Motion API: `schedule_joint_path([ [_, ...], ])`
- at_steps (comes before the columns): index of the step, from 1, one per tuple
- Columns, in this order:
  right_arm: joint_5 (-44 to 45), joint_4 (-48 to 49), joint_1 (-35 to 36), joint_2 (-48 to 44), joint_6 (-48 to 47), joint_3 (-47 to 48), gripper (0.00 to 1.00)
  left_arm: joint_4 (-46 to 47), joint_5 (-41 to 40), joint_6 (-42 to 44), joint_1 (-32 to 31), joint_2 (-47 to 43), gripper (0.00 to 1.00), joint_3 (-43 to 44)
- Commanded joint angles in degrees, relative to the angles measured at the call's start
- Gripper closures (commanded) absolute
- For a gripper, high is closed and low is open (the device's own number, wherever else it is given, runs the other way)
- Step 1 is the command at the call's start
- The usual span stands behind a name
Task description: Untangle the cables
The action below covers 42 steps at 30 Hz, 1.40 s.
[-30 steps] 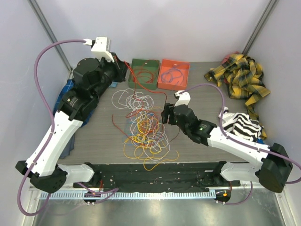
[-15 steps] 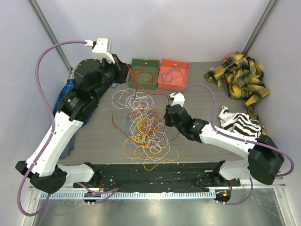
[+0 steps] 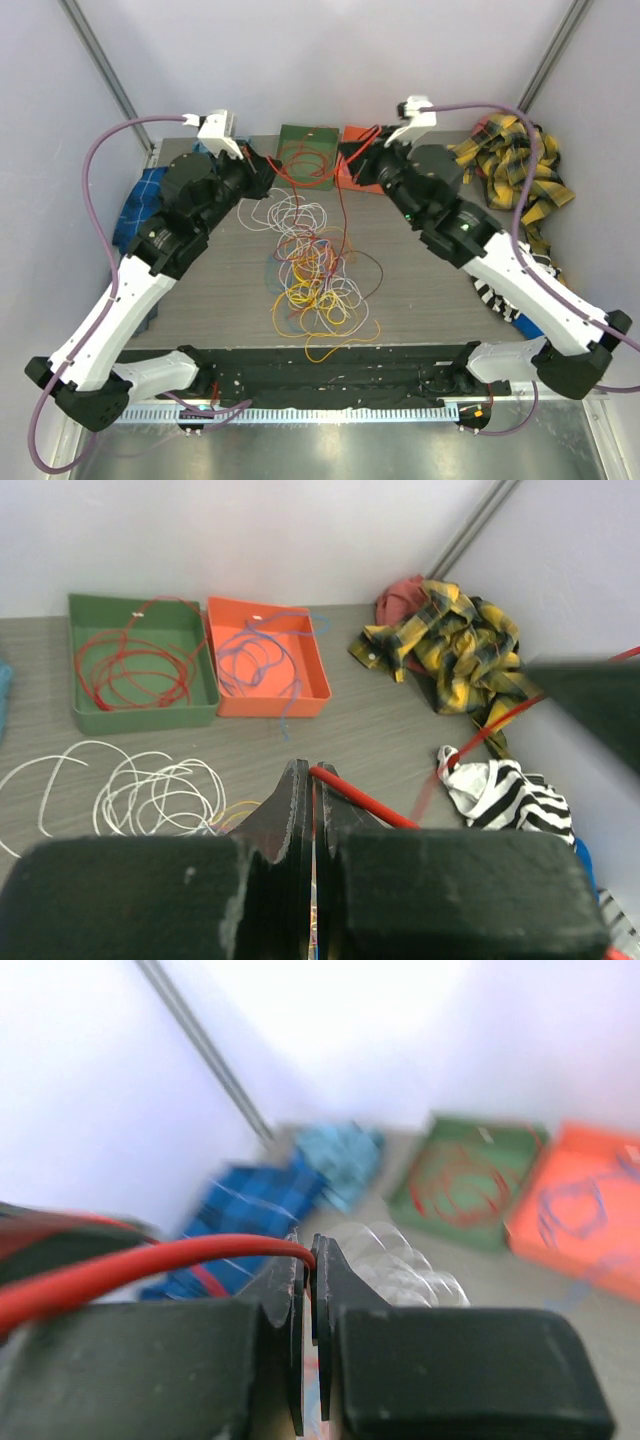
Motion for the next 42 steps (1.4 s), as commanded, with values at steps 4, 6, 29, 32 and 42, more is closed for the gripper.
schedule_joint_path([
  [4, -11.6, 2.1, 0.1, -4.0, 0.8, 11.6, 0.99, 11.6, 7.9, -5.5, 0.2, -1.2, 1.00, -6.0],
  [6, -15.0, 0.6, 0.1, -3.1, 1.7, 14.1, 0.99, 16.6, 10.2, -7.5, 0.2, -1.1, 1.00, -7.6],
  [29, -10.7, 0.4, 0.0, -2.5, 4.4, 7.8, 0.99, 68.8, 22.7, -13.6, -9.0, 2.3, 0.48, -41.2],
  [32, -9.2, -0.8, 0.0, -2.6, 3.1, 8.0, 0.99, 69.9, 23.0, -12.9, -9.1, 1.0, 0.42, -43.2],
  [42, -7.8, -0.8, 0.0, -3.7, 2.3, 7.1, 0.99, 67.6, 21.5, -12.0, -9.0, -2.0, 0.34, -46.6],
])
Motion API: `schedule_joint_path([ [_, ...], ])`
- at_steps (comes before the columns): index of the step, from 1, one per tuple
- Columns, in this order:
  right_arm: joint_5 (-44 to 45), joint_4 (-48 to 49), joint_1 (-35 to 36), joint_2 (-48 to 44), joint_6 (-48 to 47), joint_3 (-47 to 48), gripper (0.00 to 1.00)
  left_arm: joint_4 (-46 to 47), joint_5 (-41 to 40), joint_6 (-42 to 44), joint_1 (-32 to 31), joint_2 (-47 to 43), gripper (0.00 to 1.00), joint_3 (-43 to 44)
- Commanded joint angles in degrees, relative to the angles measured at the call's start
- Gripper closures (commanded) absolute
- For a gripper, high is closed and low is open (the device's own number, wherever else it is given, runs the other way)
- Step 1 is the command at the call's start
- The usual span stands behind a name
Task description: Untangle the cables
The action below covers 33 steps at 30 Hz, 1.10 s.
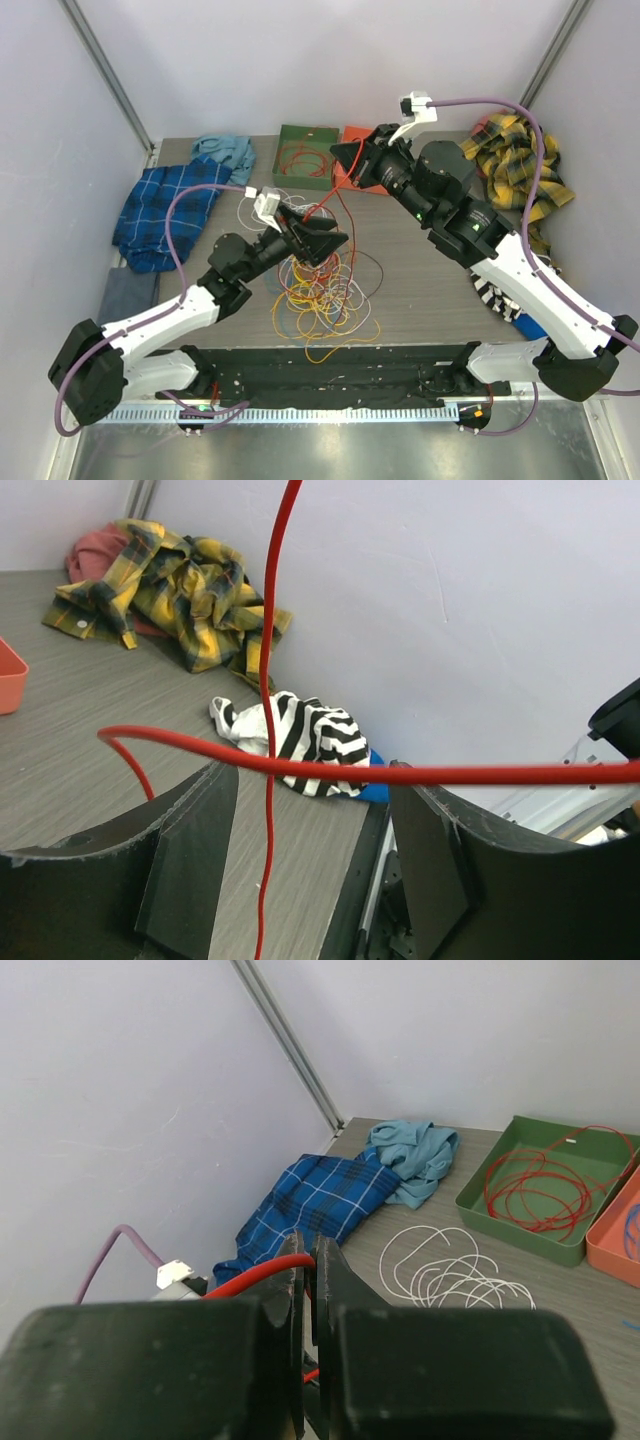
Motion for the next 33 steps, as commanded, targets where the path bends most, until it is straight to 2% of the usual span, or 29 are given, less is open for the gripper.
schedule_joint_path([
  [1, 2.0, 1.4, -0.1, -2.3, -1.6, 1.0, 0.99, 0.6, -1.4, 2.8, 0.0, -3.5, 0.33, -1.2],
  [11, -2.9, 3.5, -0.1, -1.1, 3.0, -0.6, 0.99, 2.2, -1.5, 2.1, -0.5, -1.1, 0.31, -0.9],
  [21, -4.1, 3.0, -0.1, -2.5, 3.5, -0.2, 0.99, -9.9, -8.7, 6.0, -0.4, -2.2, 0.29, -2.2],
  [24, -4.4, 2.9, -0.1, -2.5, 3.5, -0.2, 0.99, -13.3, -11.6, 6.1, -0.4, -2.3, 0.25, -2.5],
  [25, -4.4, 2.8, -0.1, -2.6, 3.5, -0.1, 0.99, -14.0, -12.0, 6.1, -0.5, -2.2, 0.19, -2.6],
  [27, -4.5, 2.8, -0.1, -2.6, 3.5, -0.3, 0.99, -14.7, -12.4, 6.1, -0.5, -1.9, 0.15, -3.0],
  [28, -4.4, 2.9, -0.1, -2.7, 3.5, -0.7, 0.99, -14.6, -12.3, 6.0, -0.4, -1.1, 0.04, -3.1],
  [33, -4.7, 3.4, -0.1, -2.6, 4.0, -1.5, 0.99, -8.6, -9.6, 3.9, -0.6, 1.9, 0.00, -4.0],
])
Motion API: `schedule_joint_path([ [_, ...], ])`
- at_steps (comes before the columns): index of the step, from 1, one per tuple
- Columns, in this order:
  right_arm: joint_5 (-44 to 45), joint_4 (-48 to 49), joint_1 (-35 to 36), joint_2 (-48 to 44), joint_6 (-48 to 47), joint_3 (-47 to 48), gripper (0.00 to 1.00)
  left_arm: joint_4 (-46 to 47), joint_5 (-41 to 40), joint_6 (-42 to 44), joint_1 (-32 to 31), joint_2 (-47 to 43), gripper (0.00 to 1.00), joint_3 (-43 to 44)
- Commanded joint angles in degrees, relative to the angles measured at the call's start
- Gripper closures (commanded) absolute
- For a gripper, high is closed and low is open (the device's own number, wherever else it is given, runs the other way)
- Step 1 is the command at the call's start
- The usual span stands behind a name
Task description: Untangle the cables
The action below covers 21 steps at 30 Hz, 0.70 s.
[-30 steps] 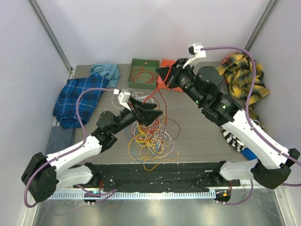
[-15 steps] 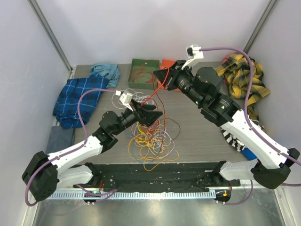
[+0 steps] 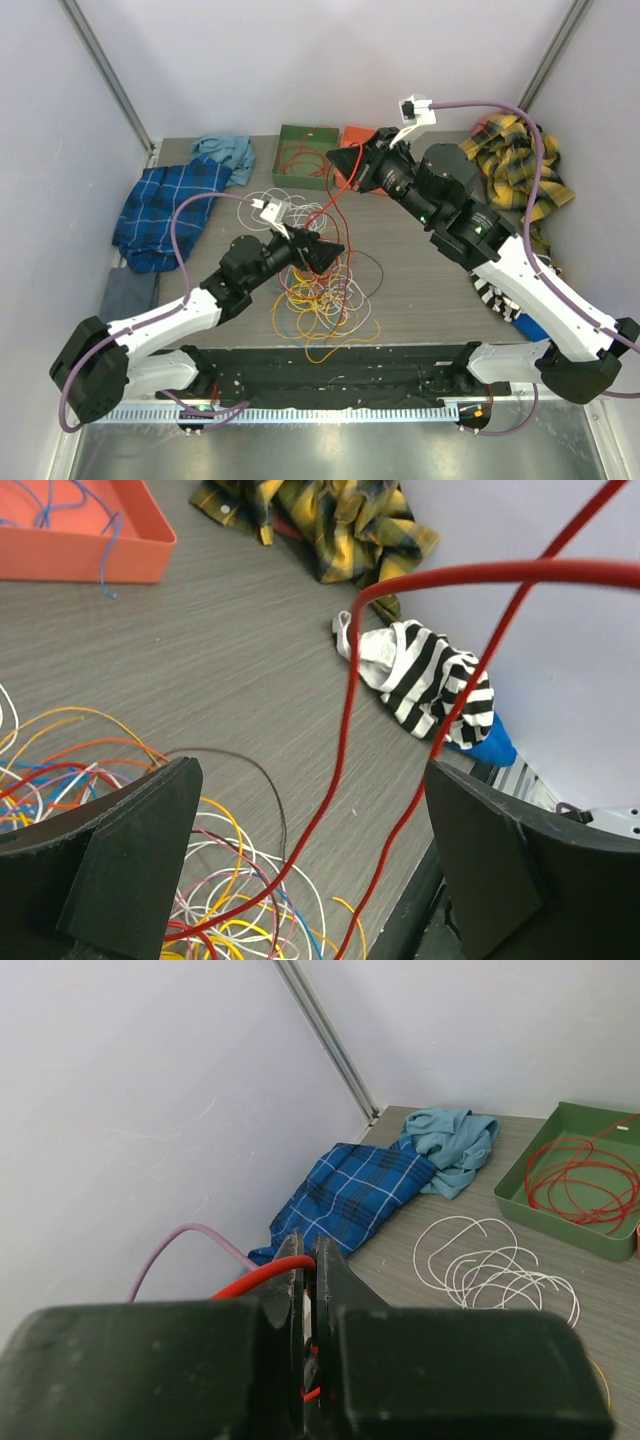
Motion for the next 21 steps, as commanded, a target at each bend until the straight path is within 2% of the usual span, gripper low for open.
schedule_joint_path([
  [1, -1.0, 3.0, -0.1, -1.5, 0.8, -0.3, 0.99, 6.3, 1.4, -1.3, -0.3, 2.3, 0.00, -1.0],
  [9, -0.7, 2.7, 0.0, -1.5, 0.6, 0.0, 0.99, 14.4, 7.2, -3.5, -0.4, 4.7, 0.00, -3.3],
  [21, -1.1, 2.9, 0.0, -1.1, 0.6, 0.2, 0.99, 25.9, 5.9, -5.0, -0.4, 0.9, 0.00, -10.4],
])
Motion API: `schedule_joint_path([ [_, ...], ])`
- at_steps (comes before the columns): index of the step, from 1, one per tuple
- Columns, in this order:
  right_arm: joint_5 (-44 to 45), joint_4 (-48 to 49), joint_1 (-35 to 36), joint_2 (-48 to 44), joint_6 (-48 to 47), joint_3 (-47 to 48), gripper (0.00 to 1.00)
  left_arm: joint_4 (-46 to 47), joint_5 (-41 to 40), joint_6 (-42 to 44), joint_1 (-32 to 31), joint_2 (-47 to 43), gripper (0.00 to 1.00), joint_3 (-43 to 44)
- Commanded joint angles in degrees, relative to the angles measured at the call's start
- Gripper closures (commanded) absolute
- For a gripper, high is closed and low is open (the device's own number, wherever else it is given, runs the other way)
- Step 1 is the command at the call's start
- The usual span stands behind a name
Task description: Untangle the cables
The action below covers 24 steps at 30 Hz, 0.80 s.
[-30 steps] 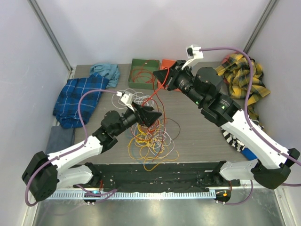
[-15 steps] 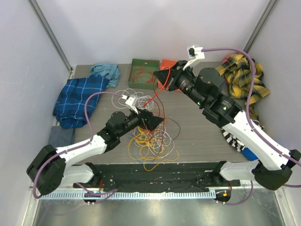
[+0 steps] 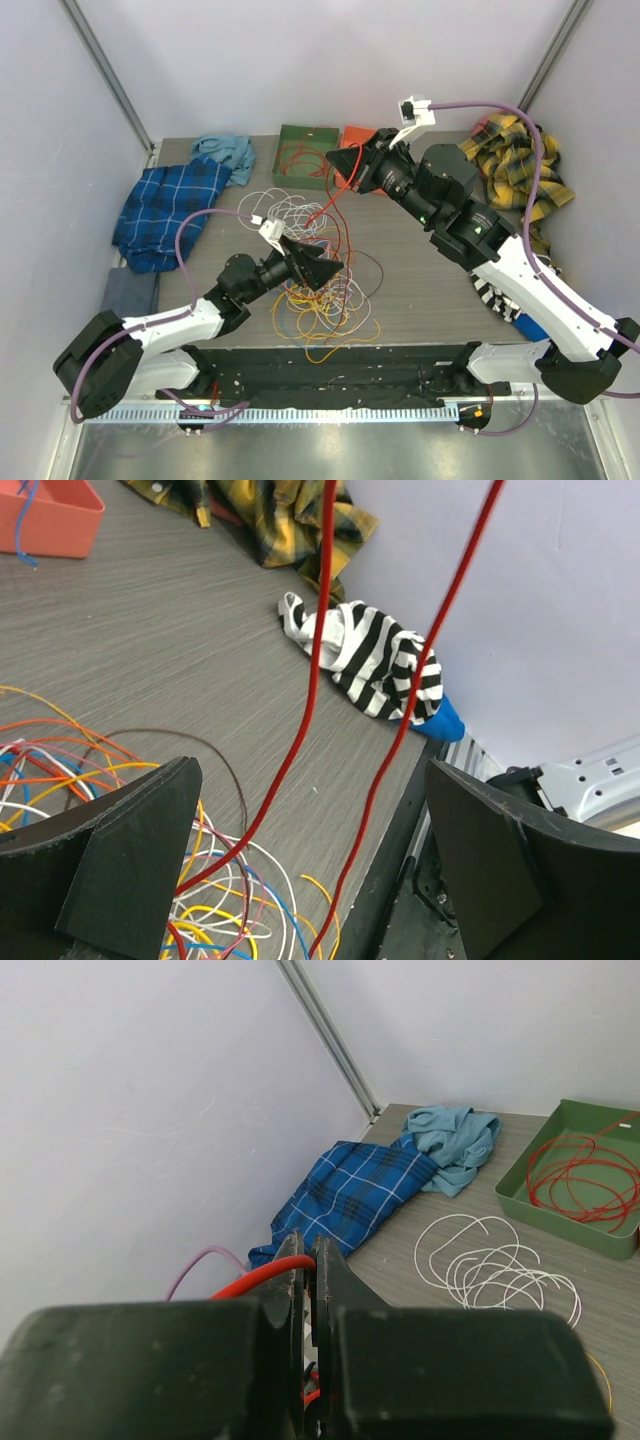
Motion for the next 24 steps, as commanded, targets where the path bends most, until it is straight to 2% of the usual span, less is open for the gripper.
schedule_joint_path([
  [1, -0.8, 2.9, 0.0, -1.0, 0.6, 0.4, 0.99, 9.5, 0.6, -1.0, -0.1, -1.6, 0.00, -0.7],
  [10, -1.1, 3.2, 0.0, -1.2, 0.8, -0.4, 0.99, 15.4, 5.8, -5.7, -0.2, 3.4, 0.00, 1.4],
  [14, -0.7, 3.3, 0.0, -1.0, 0.7, -0.4, 0.99, 15.1, 1.8, -5.0, -1.7, 4.8, 0.00, 2.0],
  [18, -0.7, 3.5, 0.0, -1.0, 0.8, -0.4, 0.99, 9.8, -7.8, -0.6, -3.2, 3.4, 0.00, 2.2],
  [24, -1.4, 3.9, 0.0, 0.0, 1.3, -0.6, 0.99, 8.2, -6.9, 1.1, -3.2, 5.2, 0.00, 4.7],
])
